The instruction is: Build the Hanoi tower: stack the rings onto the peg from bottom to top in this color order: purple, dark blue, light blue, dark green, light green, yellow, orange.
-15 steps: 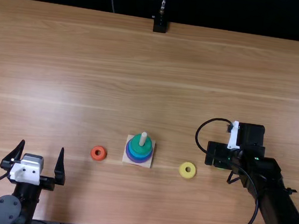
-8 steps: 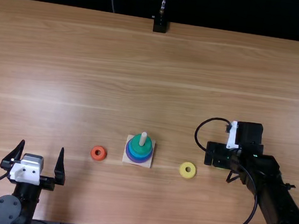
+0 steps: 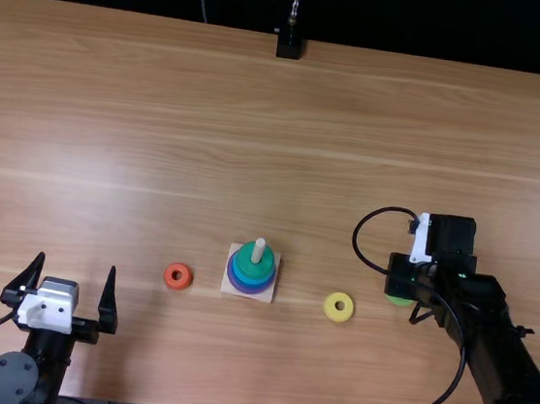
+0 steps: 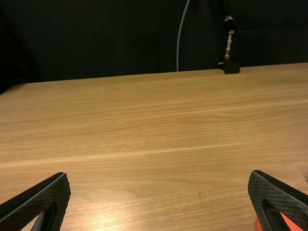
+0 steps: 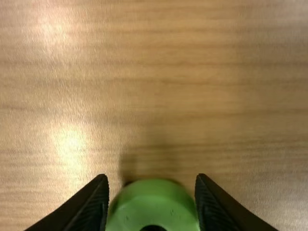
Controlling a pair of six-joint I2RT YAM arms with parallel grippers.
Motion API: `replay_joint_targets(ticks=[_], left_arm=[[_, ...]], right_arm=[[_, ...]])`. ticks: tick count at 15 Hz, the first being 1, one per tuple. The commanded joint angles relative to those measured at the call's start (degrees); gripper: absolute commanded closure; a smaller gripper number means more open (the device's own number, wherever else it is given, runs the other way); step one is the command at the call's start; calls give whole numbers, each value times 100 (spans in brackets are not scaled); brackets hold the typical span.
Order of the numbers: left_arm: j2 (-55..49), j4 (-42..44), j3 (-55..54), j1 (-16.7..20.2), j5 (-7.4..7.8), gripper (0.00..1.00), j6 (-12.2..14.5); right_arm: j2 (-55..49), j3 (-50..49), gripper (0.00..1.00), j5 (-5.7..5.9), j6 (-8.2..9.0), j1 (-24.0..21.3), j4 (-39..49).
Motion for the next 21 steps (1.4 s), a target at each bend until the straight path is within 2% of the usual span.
replay_joint_targets(ticks=[1,2,4,6,8,19,20,21], left_arm=[[-71,-111,-292,22,19,0,39],[-71,-111,-292,22,19,0,39],[-71,-111,-292,22,19,0,39],[-71,-111,-292,22,19,0,39],[-71,-111,-292,22,19,0,39],[-71,-111,-292,22,19,0,39],[-71,-111,-292,22,19,0,39],[-71,-111,-292,22,19,0,39]], right_arm=[[81,154,51,-58,-50,-14,0],[81,163,40,-48,-60,-14,0],[81,216,30,-48,-60,-5,-32],[89,277,12,-37,-50,-5,-338],[89,392,3,-27,-60,-5,-602],[344,532,3,-16,-71,3,-760],[344,523,6,-16,-71,3,-760],[353,523,27,-16,-60,3,-760]])
